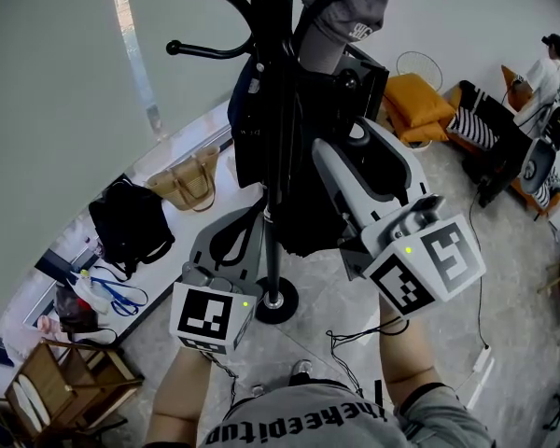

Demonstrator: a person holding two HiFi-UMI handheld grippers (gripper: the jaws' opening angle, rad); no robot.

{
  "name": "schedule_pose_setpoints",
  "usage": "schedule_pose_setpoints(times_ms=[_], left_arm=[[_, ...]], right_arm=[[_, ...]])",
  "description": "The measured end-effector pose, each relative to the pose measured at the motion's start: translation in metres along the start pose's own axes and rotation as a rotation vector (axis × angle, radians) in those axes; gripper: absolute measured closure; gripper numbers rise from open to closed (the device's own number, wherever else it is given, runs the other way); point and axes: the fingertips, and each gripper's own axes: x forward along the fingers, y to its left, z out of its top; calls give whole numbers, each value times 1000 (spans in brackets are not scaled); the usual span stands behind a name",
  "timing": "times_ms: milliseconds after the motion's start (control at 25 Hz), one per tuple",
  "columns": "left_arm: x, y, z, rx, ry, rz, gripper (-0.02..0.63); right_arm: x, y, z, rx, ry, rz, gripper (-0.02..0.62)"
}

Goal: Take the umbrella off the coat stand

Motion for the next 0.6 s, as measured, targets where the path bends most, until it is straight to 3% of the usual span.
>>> schedule_pose_setpoints(times_ms=[600], left_arm=[[-7,-17,0,-10,-4,-40,591]], right_arm=[[-23,6,-7,-3,33,-28,383]])
